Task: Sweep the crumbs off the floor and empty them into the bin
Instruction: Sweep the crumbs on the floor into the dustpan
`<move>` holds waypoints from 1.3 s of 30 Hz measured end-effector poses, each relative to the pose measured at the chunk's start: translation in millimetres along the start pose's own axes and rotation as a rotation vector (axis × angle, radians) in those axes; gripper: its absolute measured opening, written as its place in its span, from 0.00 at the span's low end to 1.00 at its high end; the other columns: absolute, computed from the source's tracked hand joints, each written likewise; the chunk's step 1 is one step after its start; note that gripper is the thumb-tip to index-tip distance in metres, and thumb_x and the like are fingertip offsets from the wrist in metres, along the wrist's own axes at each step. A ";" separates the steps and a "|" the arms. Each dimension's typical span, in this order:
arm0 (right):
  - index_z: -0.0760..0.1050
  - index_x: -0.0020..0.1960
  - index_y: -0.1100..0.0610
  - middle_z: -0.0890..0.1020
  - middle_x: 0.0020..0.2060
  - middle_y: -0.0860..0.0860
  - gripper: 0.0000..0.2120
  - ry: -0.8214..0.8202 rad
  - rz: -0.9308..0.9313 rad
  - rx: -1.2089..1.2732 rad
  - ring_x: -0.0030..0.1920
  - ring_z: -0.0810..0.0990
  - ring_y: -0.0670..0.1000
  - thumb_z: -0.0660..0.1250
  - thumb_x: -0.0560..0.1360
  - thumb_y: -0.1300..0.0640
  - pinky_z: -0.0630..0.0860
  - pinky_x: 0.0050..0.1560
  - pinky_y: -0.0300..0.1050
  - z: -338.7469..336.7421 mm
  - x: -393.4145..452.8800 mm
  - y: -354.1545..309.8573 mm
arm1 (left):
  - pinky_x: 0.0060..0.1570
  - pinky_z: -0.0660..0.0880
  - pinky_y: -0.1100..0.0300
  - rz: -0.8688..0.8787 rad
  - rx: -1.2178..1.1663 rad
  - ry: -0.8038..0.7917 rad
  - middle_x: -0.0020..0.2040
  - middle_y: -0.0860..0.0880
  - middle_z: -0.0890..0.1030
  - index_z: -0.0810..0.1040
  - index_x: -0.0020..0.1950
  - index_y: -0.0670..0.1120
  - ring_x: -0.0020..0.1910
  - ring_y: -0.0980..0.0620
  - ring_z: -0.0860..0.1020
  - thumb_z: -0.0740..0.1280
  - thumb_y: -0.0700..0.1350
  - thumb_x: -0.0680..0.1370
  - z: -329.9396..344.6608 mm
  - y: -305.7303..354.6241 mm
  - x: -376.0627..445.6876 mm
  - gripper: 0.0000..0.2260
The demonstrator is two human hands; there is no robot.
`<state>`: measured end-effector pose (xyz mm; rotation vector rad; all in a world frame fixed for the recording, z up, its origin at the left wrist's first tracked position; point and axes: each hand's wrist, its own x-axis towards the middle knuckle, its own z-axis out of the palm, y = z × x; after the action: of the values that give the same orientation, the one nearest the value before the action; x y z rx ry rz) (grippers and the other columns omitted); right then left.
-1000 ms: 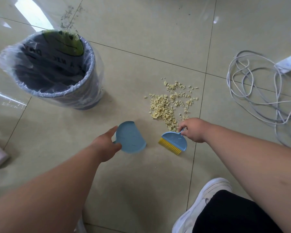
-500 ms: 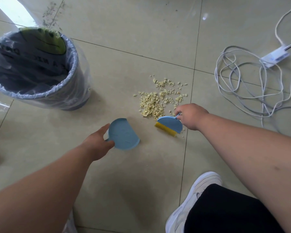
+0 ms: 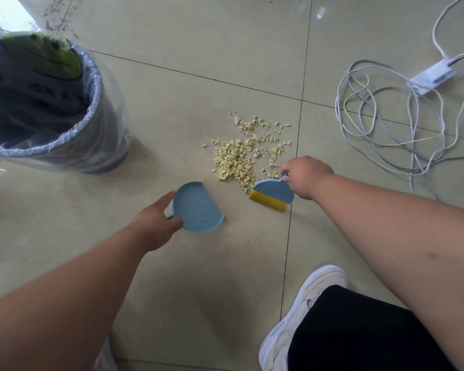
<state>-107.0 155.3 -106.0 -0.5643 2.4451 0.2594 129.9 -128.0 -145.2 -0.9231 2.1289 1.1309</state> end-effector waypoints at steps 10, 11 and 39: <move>0.82 0.55 0.57 0.79 0.46 0.54 0.09 0.056 0.128 0.402 0.46 0.75 0.56 0.67 0.81 0.53 0.68 0.44 0.42 -12.7 -2.2 13.0 | 0.35 0.77 0.57 -0.002 -0.093 0.063 0.38 0.47 0.81 0.63 0.83 0.62 0.33 0.47 0.79 0.69 0.48 0.77 -2.9 3.6 4.6 0.35; 0.82 0.55 0.58 0.78 0.45 0.54 0.10 0.085 0.181 0.466 0.45 0.75 0.57 0.67 0.81 0.53 0.66 0.42 0.42 -15.5 -4.3 18.9 | 0.36 0.78 0.56 0.001 -0.089 0.069 0.38 0.47 0.81 0.63 0.83 0.62 0.34 0.47 0.79 0.69 0.48 0.77 -4.6 3.2 4.8 0.35; 0.75 0.61 0.65 0.81 0.58 0.62 0.13 0.134 0.563 0.573 0.57 0.81 0.63 0.63 0.78 0.63 0.78 0.53 0.51 -10.9 -15.5 -17.8 | 0.41 0.78 0.54 0.028 -0.062 0.146 0.42 0.46 0.79 0.64 0.81 0.63 0.38 0.46 0.77 0.69 0.51 0.75 -29.5 -21.1 17.6 0.35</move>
<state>-93.5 141.3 -88.9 0.3688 2.5922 -0.2654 131.1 -167.4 -153.6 -1.0356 2.2397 1.1818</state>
